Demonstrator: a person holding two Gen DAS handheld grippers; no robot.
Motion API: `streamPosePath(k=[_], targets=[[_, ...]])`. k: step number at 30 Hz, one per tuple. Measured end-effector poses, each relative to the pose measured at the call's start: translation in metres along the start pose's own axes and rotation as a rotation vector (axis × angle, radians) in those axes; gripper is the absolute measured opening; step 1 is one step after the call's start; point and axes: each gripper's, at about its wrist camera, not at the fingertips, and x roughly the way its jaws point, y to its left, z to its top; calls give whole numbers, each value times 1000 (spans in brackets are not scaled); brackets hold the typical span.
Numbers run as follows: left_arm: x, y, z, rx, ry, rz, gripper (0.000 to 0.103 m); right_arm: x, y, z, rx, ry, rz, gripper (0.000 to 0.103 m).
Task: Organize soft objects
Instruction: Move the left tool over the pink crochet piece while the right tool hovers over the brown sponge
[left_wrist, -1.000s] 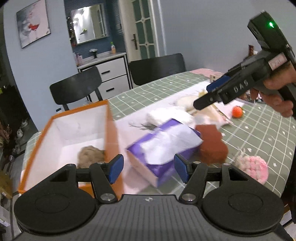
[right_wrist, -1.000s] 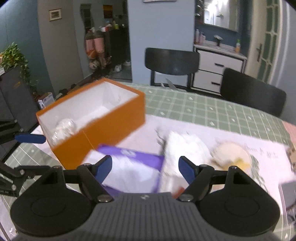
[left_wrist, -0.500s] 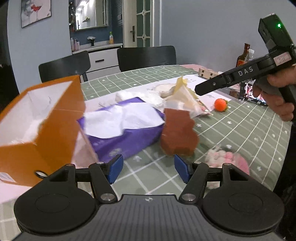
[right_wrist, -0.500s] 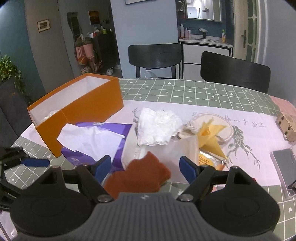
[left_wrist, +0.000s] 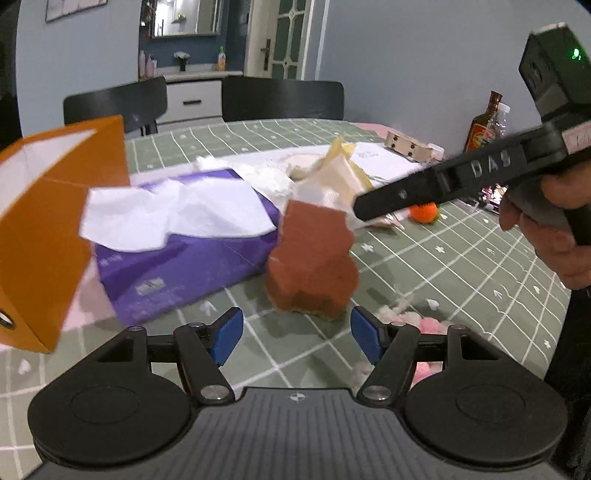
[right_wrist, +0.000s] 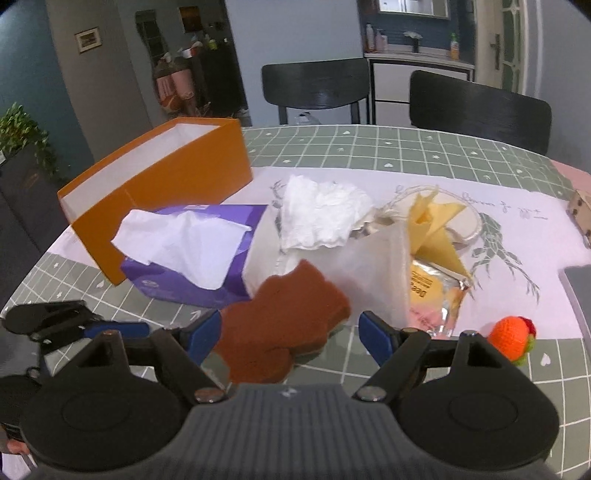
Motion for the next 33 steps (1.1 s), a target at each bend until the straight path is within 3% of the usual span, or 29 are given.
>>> streamPosePath(k=[11,17,22,26,33], targets=[[2,-32,-15,-11,0,-78,80,-3,-7,1,27,-14,-7,81],[-8,-36,-23,-145,-34,-115,86,0,-6,0,19,-7,-6,81],[0,-41,-26,-160,-12,-27,86,1,-5,0,14,-2,-5,81],[2,-39,-34,-211,22,-85,86,1,-4,0,8,-1,-2,81],[16,-60,-32,-132,36,-17,86,3,0,-2,-5,5,5,81]])
